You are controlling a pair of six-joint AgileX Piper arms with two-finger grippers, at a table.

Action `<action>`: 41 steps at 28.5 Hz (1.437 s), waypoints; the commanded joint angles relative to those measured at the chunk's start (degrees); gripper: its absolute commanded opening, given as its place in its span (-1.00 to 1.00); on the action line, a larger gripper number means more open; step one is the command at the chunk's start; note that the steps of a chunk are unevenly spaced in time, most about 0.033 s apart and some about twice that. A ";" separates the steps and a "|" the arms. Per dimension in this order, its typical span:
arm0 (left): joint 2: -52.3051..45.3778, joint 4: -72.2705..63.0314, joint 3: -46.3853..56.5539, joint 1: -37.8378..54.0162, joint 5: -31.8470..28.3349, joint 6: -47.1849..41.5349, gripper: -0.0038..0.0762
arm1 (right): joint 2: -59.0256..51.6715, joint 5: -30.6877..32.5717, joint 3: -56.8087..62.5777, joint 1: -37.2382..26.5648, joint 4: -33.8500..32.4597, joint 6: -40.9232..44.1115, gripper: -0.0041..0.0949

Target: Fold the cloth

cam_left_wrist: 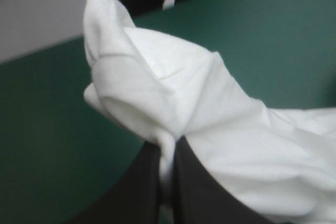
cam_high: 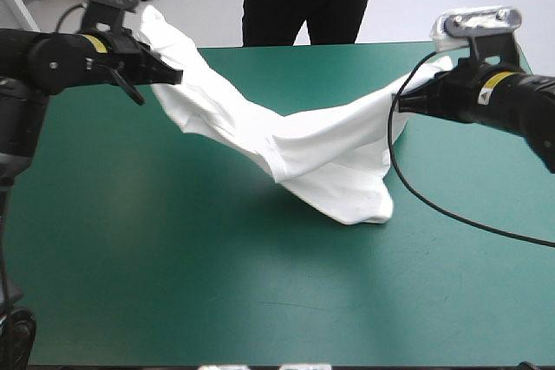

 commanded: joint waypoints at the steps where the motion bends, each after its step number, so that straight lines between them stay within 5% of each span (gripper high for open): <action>1: -5.15 -0.86 -9.12 -0.50 -7.55 -0.49 -0.93 | -1.61 -3.37 -10.96 0.06 -0.43 -3.71 -0.95; 9: -6.40 -10.71 -31.30 -0.50 -15.94 0.42 -0.93 | -1.61 -10.26 -31.40 0.06 7.13 -11.41 -0.95; 17: -8.74 -13.88 -40.79 -0.50 -17.25 1.37 -0.93 | -1.61 -11.90 -40.18 0.06 14.35 -13.81 -0.95; 25: -11.61 -10.82 -40.58 -0.50 -2.72 0.75 -0.93 | -1.87 3.66 -40.32 0.06 17.33 -7.51 -0.95; 32: -12.62 -8.59 -28.39 -0.50 6.63 -2.72 -0.93 | -3.78 5.42 -35.92 0.06 19.58 -4.01 -0.95; 37: -11.60 -7.93 -13.54 -0.50 1.39 -0.80 -0.93 | -3.95 4.99 -23.40 0.06 10.63 -3.35 -0.95; 41: -7.52 -4.81 -3.08 -0.50 -5.87 0.17 -0.93 | -2.34 -2.25 -8.84 0.06 1.33 -1.70 -0.95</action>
